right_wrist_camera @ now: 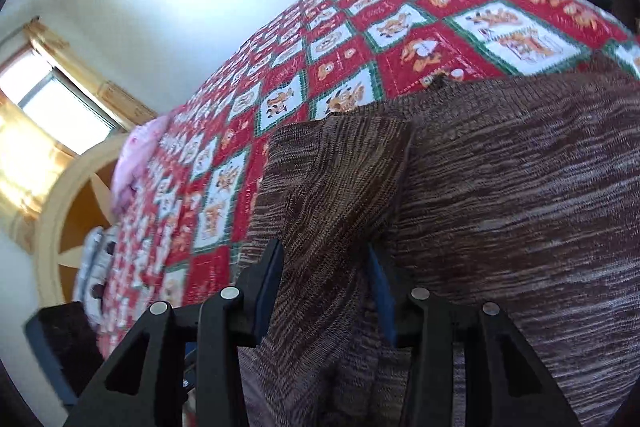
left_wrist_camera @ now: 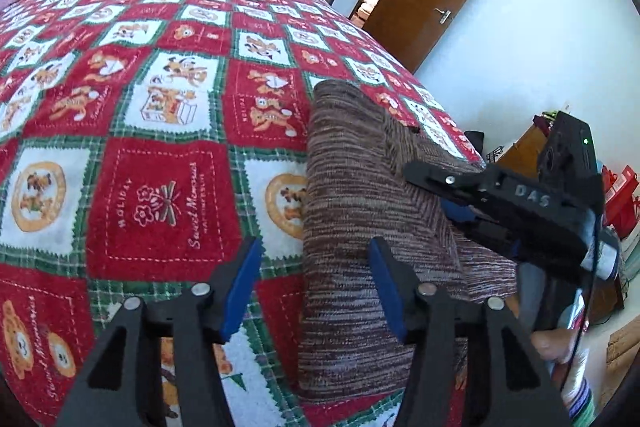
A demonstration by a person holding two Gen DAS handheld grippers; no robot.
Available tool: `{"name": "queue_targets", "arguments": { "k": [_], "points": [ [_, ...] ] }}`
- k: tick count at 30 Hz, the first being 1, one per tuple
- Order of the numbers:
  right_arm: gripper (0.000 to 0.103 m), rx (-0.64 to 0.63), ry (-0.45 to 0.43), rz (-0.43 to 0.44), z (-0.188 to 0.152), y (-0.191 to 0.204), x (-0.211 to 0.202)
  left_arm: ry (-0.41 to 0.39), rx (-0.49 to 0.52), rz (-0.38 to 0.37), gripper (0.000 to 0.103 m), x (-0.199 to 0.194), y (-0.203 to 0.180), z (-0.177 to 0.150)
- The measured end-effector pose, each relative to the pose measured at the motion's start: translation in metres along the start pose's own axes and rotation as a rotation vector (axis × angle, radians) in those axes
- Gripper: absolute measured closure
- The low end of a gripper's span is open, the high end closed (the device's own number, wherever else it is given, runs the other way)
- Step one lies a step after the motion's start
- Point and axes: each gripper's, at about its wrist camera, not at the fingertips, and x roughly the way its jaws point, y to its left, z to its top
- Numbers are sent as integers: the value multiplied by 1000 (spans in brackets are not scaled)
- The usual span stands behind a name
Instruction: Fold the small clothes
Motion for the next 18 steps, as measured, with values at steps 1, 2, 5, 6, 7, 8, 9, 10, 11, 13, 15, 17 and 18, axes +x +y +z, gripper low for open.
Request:
{"name": "queue_targets", "arguments": {
  "k": [1,2,5,6,7,8,9,10,11,13,15,17,18],
  "points": [
    [57,-13,-9,-1,-1,3,1,2,-8,-9,45,1,1,0],
    [57,-22,-10,-2,-2,4,1,4,-11,-13,42,1,2,-1],
    [90,-35,-4,-29,-3,3,4,2,-16,-10,37,3,4,-3],
    [91,-32,0,-25,-4,1,4,4,-22,-17,37,3,4,-4],
    [91,-31,-5,-25,-5,1,4,8,-31,-23,37,4,5,-5],
    [91,-40,-10,-34,-6,1,4,9,-33,-24,37,4,5,-5],
    [91,-46,-13,-40,-6,3,3,8,-30,-21,37,4,5,-6],
    [90,-48,-25,-42,-6,4,-1,7,-22,-17,37,4,4,-6],
    [89,-37,-41,-26,-6,4,-6,7,-17,-14,37,4,3,-6],
    [82,4,-79,10,-7,-2,-20,7,-7,-11,37,4,2,-6],
    [54,32,-120,5,-8,-8,-32,3,-8,-14,36,6,4,-6],
    [35,35,-137,-15,-8,-13,-36,-5,-18,-18,35,6,5,-8],
    [35,34,-124,-12,-8,-14,-33,-10,-19,-18,34,6,6,-9]
  ]
}}
